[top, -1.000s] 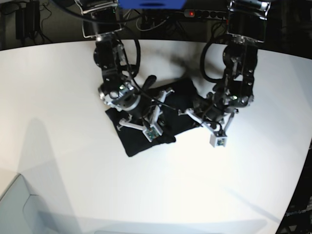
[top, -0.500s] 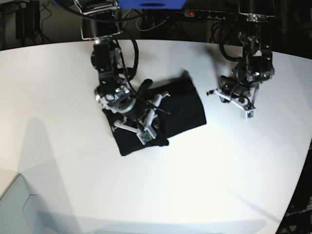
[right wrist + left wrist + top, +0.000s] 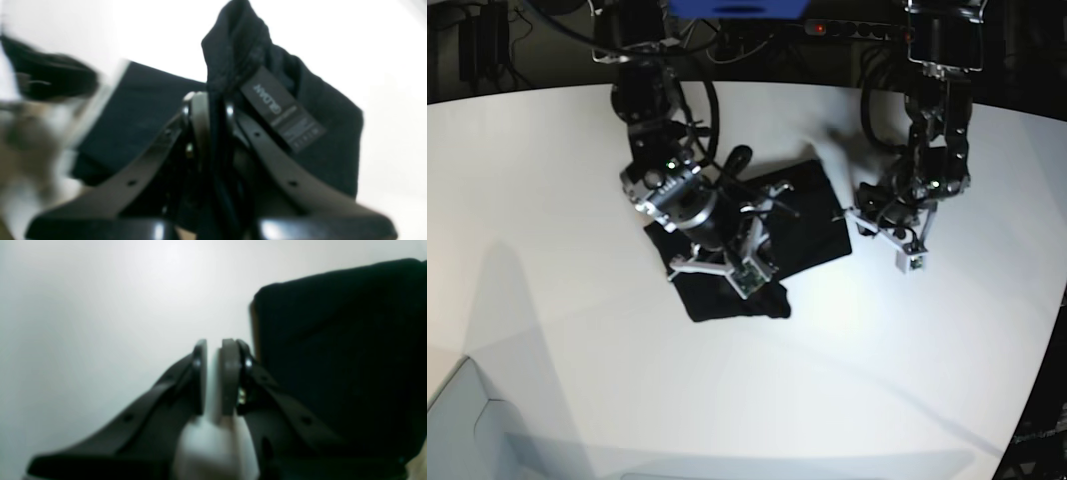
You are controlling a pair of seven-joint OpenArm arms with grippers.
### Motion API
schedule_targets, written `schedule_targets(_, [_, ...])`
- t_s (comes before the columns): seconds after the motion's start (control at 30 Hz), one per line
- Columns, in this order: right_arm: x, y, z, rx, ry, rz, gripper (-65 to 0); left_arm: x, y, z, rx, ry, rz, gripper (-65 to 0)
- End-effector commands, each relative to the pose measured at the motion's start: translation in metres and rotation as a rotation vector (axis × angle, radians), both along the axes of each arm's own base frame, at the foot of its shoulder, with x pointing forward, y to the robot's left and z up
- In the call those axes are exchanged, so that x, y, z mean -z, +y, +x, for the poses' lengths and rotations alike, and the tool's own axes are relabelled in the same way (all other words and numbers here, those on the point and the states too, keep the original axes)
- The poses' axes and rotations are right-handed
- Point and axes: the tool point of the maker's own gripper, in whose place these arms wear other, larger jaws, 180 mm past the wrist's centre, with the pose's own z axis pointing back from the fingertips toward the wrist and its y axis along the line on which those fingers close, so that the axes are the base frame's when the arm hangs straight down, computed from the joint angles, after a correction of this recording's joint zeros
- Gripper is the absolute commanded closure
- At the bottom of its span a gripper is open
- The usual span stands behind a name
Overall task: Layout the t-shirt on the table in an organized manner, then fold the t-shirt properly
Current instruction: 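Lower the folded end onto the shirt and release the left gripper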
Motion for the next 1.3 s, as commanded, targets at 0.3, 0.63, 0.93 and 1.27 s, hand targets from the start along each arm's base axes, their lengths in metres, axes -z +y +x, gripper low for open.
schedule_targets(0.3, [-0.013, 0.072, -0.031, -0.213, -0.035, 0.042, 0.0, -0.001, -0.004, 0.0, 0.004, 0.009, -0.009, -8.1])
schedule_targets(0.63, [0.01, 0.088, -0.012, -0.257, 0.076, 0.096, 0.0, -0.003, -0.013, 0.0, 0.004, 0.003, -0.03, -8.1])
schedule_targets(0.93, [-0.006, 0.101, -0.024, -0.341, 0.066, 0.162, 0.0, -0.005, -0.012, 0.002, -0.001, -0.003, -0.03, -8.1])
schedule_targets(1.27, [0.016, 0.122, -0.049, -0.428, 0.124, 0.117, -6.5, -0.005, -0.01, 0.003, 0.0, -0.004, -0.026, -8.1])
